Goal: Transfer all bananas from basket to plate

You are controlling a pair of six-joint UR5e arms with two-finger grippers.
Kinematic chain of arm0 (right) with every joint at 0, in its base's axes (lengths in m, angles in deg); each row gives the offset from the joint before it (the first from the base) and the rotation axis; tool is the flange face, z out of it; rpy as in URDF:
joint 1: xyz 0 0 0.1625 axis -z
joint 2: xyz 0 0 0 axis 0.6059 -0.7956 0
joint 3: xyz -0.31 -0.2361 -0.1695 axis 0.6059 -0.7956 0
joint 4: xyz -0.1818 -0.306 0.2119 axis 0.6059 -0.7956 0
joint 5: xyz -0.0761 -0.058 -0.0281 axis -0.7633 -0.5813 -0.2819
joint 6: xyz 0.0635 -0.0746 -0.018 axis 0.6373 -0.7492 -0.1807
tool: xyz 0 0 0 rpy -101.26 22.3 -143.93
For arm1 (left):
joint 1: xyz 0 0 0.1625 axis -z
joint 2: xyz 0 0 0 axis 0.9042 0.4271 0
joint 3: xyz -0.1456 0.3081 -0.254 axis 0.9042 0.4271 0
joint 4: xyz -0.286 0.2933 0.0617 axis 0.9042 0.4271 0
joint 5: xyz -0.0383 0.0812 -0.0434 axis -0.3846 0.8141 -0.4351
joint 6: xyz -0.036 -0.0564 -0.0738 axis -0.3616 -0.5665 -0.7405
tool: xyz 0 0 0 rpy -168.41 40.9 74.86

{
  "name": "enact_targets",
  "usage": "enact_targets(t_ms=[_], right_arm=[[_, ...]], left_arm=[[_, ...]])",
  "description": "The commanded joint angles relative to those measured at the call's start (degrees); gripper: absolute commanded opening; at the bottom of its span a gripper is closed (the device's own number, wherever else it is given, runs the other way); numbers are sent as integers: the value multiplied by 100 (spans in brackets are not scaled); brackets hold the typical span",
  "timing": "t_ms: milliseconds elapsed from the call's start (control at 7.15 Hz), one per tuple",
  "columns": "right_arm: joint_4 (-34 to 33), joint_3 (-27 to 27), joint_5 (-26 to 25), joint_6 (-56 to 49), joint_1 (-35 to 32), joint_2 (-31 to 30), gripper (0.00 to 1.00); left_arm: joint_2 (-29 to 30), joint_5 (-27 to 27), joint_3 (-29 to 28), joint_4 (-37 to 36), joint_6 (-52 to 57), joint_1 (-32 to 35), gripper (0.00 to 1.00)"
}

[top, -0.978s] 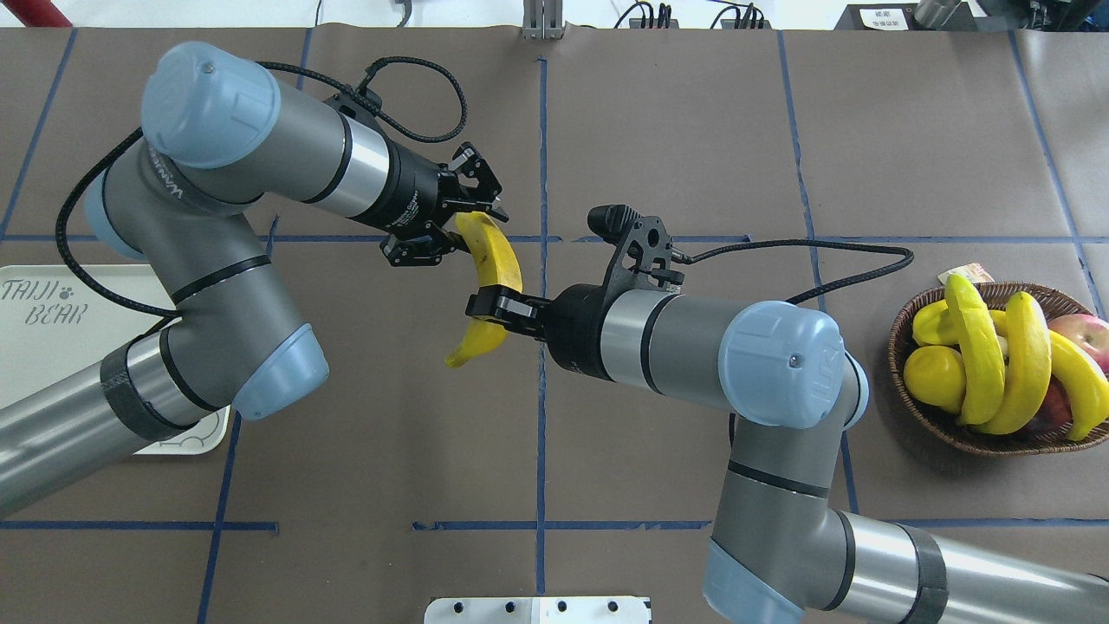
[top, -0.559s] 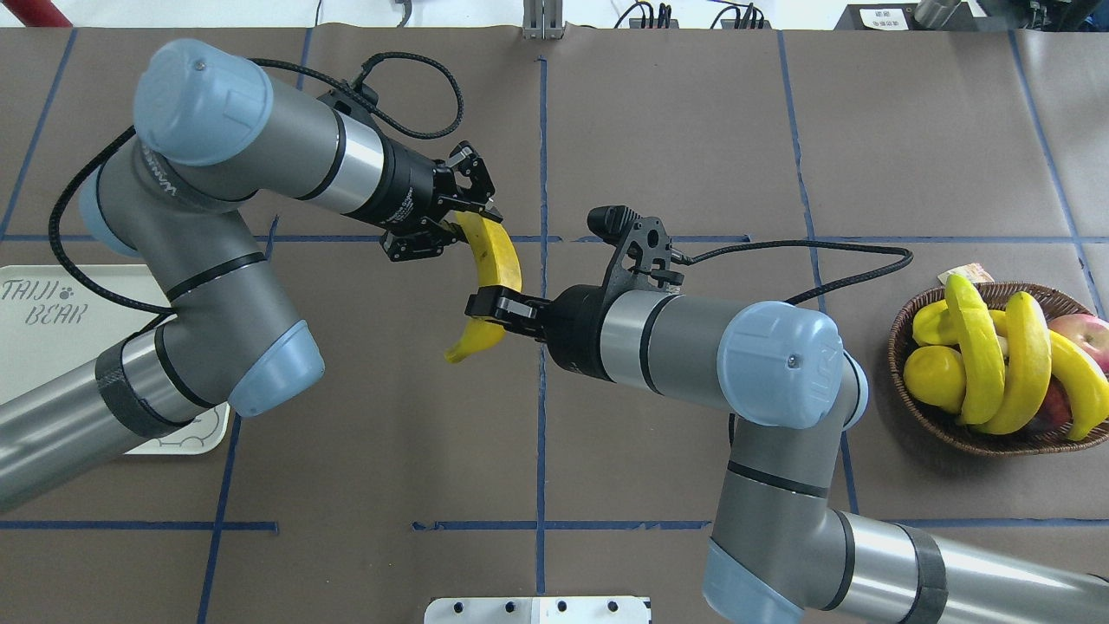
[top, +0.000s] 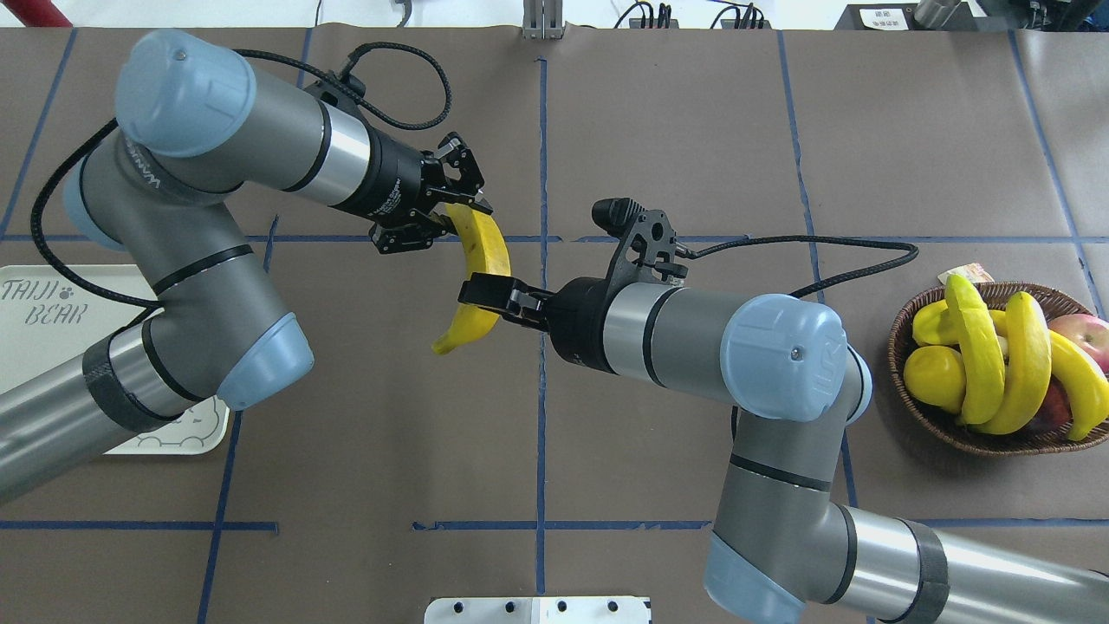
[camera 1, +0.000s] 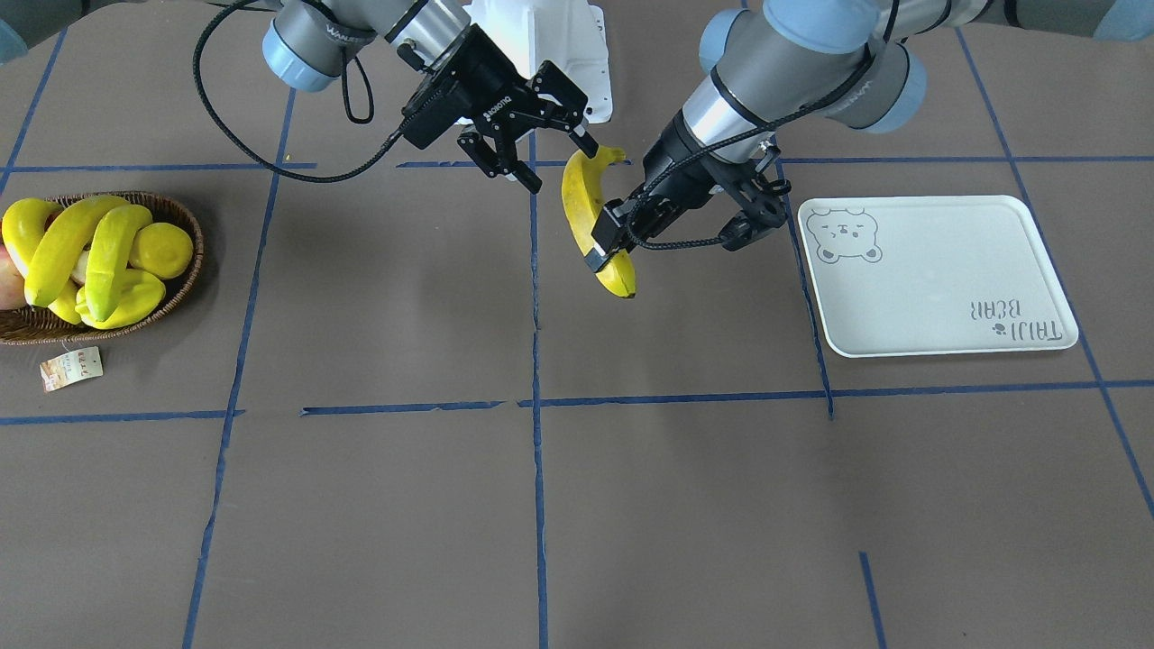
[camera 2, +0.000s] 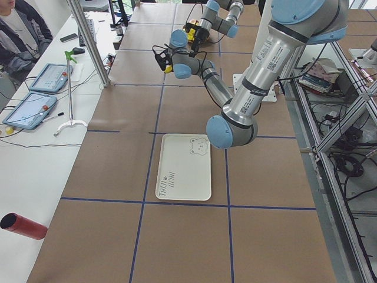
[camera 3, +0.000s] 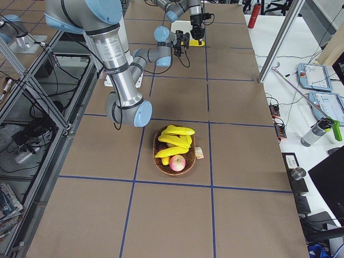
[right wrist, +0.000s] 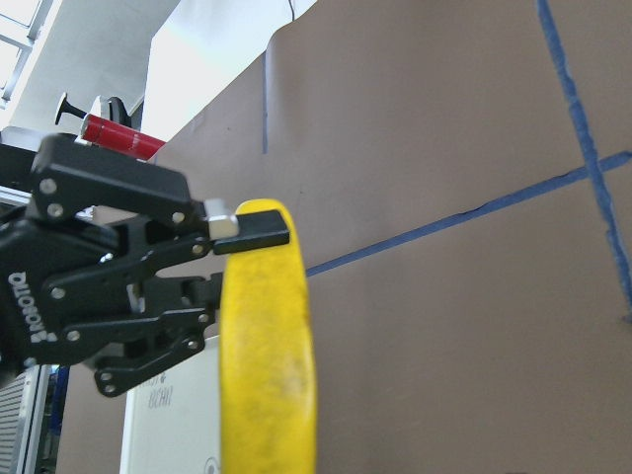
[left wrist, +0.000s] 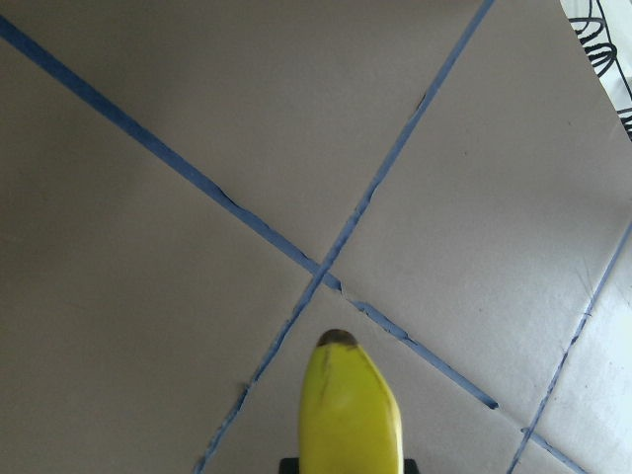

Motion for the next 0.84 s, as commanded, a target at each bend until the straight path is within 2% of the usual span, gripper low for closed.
enact_targets(t_ms=[0, 140, 280, 699], right_arm=[[-856, 2, 289, -74, -365, 0, 100], [-1426, 28, 891, -275, -671, 0, 100], [-1971, 37, 1332, -694, -927, 0, 100], [-3896, 72, 2335, -2555, -1778, -52, 100]], left_arm=[[-631, -537, 12, -46, 745, 535, 0], [-1044, -776, 12, -47, 1185, 834, 0], [-1413, -770, 12, -55, 1668, 1011, 0], [-2582, -735, -181, -91, 3460, 1565, 0]])
